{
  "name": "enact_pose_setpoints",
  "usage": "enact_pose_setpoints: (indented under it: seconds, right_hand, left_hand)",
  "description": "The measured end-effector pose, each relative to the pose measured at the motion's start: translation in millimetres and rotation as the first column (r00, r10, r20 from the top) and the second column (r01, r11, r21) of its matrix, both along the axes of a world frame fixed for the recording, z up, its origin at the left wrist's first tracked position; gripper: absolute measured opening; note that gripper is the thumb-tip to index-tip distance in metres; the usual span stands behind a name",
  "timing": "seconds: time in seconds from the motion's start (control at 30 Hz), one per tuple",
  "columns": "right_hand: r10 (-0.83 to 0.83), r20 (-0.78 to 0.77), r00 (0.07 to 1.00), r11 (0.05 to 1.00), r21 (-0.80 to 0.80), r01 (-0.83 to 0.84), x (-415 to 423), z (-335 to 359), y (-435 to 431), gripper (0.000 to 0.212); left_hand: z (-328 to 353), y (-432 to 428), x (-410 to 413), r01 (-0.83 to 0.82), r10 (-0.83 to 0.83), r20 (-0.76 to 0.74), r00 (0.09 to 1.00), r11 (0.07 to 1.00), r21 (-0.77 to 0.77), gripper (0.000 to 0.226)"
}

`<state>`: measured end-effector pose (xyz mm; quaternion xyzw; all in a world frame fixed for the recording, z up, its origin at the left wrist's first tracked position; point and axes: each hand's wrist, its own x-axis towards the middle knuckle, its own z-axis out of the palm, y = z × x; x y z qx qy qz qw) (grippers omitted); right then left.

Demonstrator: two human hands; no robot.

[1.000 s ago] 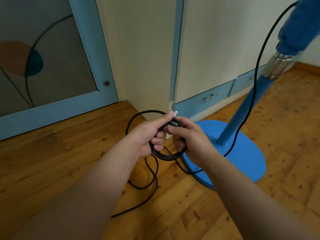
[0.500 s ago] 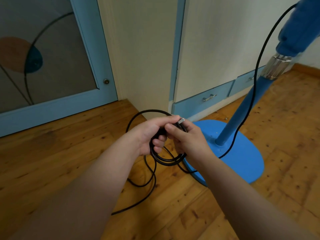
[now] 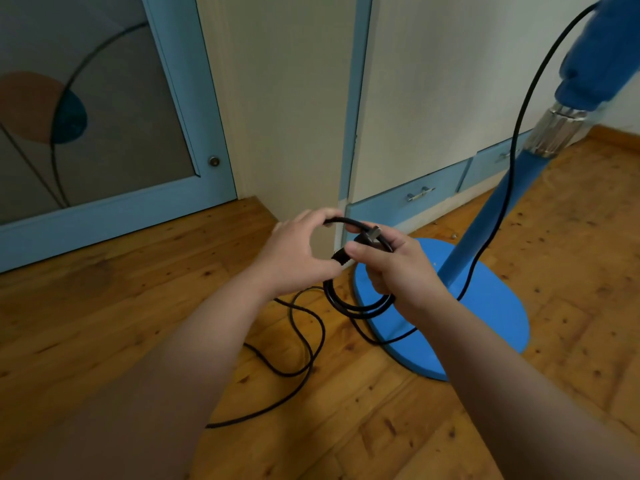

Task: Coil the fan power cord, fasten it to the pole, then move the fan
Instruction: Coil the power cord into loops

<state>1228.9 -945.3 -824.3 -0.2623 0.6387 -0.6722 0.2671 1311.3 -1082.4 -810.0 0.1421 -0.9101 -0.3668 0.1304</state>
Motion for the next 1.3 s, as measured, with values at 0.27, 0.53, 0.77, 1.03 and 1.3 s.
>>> enact_pose_setpoints:
  seconds: [0.27,0.53,0.77,1.03,1.3]
  right_hand:
    - [-0.125,0.066,0.99,0.988,-0.078,0.13,-0.9,0.1,-3.5,0.016]
    - [-0.296,-0.027,0.955,0.952,-0.086,0.293,-5.2,3.8,-5.4,0.01]
    - [-0.224,0.014,0.975,0.964,-0.142,0.223,-4.7,7.7,-3.9,0.019]
    - [-0.176,0.181,0.968,0.943,-0.251,0.219,-4.2,-3.2,-9.1,0.014]
    - [0.209,0.122,0.97,0.973,0.076,-0.22,4.5,-36.4,-12.4,0.051]
  left_hand:
    - [-12.4,11.2,-7.4,-0.138,0.135,0.043,0.99,0.988,0.071,0.026]
    - [-24.3,20.1,-11.0,-0.185,0.175,0.062,0.983,0.956,0.229,0.045]
    - [-14.1,20.0,-12.9,-0.133,0.132,0.048,0.99,0.777,0.616,0.016]
    - [-8.2,25.4,-16.3,0.104,0.088,-0.139,0.986,0.322,0.941,0.023]
    - [4.6,13.4,-18.7,0.094,0.296,-0.2,0.934,0.334,0.938,0.031]
